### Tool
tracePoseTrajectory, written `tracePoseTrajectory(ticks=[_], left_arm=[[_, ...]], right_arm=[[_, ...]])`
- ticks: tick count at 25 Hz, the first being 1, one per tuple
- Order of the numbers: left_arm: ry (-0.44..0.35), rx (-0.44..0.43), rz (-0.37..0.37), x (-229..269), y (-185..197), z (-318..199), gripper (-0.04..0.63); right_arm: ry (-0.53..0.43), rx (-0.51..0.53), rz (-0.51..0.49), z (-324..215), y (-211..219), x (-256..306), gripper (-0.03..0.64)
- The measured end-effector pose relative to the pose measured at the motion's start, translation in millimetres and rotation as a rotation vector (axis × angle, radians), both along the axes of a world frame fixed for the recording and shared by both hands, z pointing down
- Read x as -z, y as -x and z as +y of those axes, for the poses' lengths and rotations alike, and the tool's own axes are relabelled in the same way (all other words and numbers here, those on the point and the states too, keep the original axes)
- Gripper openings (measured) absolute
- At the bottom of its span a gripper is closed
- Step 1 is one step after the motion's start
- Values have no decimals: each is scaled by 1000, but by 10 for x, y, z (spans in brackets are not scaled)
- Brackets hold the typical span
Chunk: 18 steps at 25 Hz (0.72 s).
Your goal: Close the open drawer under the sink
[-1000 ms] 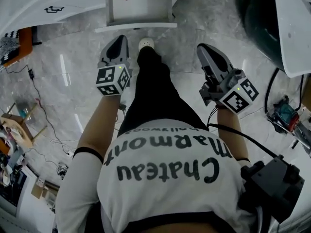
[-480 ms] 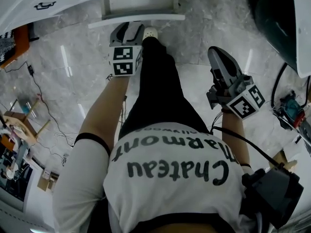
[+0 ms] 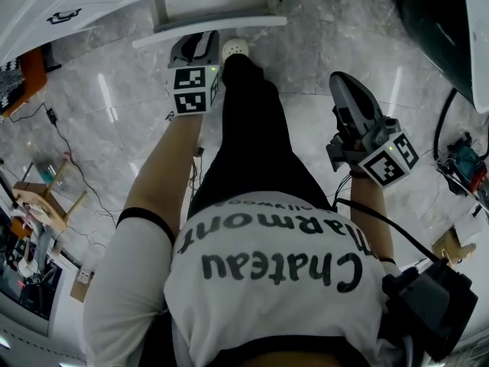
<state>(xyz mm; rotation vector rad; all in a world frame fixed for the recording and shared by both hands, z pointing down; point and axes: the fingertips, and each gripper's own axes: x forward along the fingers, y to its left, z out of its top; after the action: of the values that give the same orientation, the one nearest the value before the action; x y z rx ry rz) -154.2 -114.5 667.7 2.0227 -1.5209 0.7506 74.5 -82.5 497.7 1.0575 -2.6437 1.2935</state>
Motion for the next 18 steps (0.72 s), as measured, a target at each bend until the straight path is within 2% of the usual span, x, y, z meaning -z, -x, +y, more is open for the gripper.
tracePoseTrajectory(ticks=[9,18], left_arm=[[16,43,18,18,17,-219,94],[39,62,-19,-40,134,-334,94]], right_arm=[[17,-37,-14,-3,-60,-7,12],[20,-67,-18,-70,-38,-11,12]])
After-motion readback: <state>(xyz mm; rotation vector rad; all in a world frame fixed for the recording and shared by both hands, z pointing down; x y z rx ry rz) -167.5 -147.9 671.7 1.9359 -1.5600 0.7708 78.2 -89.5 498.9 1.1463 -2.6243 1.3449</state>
